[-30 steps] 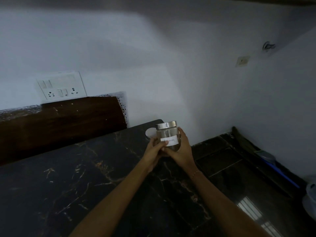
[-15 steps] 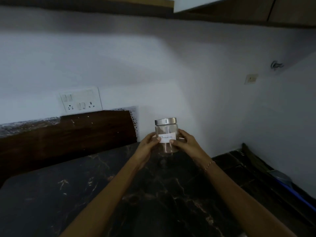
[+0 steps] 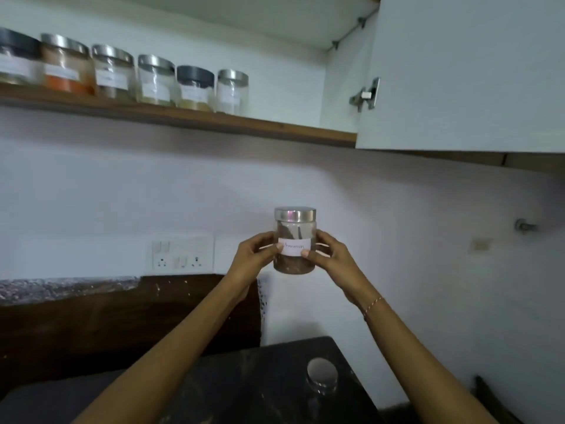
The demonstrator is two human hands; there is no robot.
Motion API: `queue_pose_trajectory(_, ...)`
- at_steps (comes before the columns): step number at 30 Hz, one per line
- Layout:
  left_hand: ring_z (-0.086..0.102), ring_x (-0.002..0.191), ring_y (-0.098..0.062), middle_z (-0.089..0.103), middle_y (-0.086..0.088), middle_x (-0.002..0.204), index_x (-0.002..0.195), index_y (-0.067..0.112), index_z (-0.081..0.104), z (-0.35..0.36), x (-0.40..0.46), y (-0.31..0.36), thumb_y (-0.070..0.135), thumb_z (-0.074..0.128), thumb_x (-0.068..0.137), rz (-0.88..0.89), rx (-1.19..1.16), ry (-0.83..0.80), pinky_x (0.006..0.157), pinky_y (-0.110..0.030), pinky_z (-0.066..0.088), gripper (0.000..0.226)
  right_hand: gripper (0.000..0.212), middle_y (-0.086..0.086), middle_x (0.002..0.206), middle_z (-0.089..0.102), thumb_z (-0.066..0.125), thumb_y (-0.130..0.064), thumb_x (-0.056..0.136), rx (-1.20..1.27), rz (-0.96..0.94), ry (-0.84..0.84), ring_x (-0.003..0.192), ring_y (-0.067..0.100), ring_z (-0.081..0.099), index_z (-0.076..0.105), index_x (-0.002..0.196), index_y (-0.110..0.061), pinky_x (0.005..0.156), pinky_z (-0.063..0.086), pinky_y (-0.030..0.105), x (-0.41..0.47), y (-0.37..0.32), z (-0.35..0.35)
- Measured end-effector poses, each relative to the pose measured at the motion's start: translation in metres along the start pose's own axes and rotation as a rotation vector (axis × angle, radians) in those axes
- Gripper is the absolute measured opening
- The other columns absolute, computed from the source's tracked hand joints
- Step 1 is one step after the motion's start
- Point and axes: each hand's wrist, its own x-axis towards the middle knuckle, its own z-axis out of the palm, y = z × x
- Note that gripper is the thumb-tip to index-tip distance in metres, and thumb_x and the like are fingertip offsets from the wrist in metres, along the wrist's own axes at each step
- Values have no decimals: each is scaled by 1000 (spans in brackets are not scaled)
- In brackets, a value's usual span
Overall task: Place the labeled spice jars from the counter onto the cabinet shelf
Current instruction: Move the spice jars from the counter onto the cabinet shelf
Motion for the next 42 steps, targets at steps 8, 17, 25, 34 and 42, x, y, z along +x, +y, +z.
queue_pose_trajectory(8,64,90,-3,66,0,105,118,17,59,-6,61,97,6,61,86,257,-2,63,73,-12,54,33,54,8,132,57,64,-9,85,-15,-299,95,121,20,54,46,136,-11,104,45,42,72,-88,-15)
queue_pose_trajectory(17,64,90,-7,67,0,99,118,7,61,2,141,185,9,66,83,463,36,142,75,-17,54,35,42,-1,118,62,59,-7,89,45,-521,158,103,4,61,50,130,-14,83,52,14,150,-161,-42)
queue_pose_trajectory(25,54,98,-13,58,-6,107,111,11,58,-17,211,223,-5,43,89,126,117,41,83,-24,47,31,51,10,139,50,56,-15,92,14,-362,93,126,24,49,37,140,-13,103,44,39,237,-172,-40)
queue_pose_trajectory(34,55,93,-21,56,-12,97,77,3,53,-23,254,205,-12,35,79,-78,-30,17,76,-24,49,24,41,20,132,53,51,-4,91,-72,-170,94,120,33,52,45,132,-4,102,44,46,292,-155,-29)
queue_pose_trajectory(42,52,83,-17,55,-6,87,75,9,50,-27,277,199,-13,34,79,-159,-24,93,67,-23,46,27,44,22,132,52,49,3,89,-151,-74,75,120,34,51,44,132,-1,103,43,44,324,-153,-17)
